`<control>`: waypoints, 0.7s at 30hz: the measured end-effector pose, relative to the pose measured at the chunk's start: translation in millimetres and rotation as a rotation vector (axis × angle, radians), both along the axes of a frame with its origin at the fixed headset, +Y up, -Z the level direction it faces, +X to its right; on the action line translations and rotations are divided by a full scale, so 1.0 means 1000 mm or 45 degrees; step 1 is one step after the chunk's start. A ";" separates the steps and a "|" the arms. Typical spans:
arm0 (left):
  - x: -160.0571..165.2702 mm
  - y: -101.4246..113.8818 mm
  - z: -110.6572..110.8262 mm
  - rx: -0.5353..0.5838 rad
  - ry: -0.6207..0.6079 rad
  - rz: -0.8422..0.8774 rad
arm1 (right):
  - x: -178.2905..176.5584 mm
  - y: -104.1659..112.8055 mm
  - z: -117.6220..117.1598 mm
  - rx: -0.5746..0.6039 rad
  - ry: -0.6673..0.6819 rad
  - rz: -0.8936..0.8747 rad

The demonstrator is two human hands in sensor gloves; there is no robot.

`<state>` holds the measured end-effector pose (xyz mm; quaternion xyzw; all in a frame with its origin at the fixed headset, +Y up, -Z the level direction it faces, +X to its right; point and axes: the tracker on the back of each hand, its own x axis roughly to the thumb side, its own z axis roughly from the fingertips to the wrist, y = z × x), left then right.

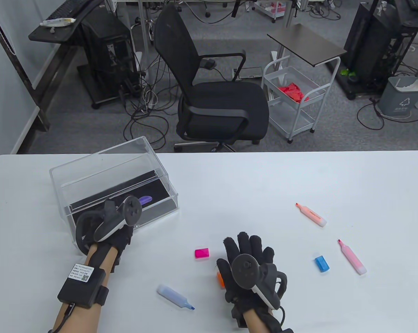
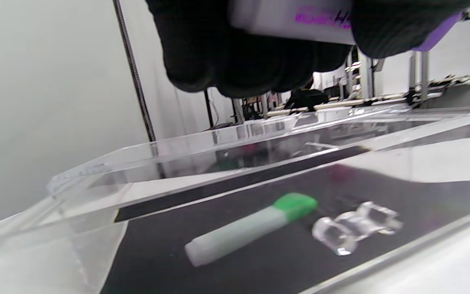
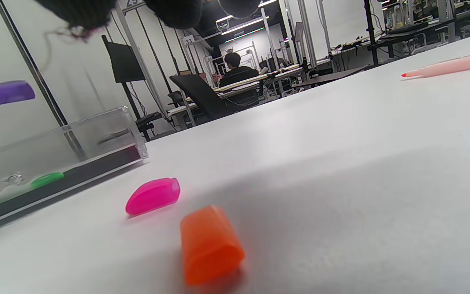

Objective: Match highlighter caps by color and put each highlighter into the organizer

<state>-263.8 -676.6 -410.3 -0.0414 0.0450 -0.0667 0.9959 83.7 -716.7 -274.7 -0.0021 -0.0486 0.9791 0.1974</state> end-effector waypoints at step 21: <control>0.019 0.008 0.022 -0.066 -0.380 0.091 | 0.011 -0.006 -0.006 -0.069 -0.034 -0.012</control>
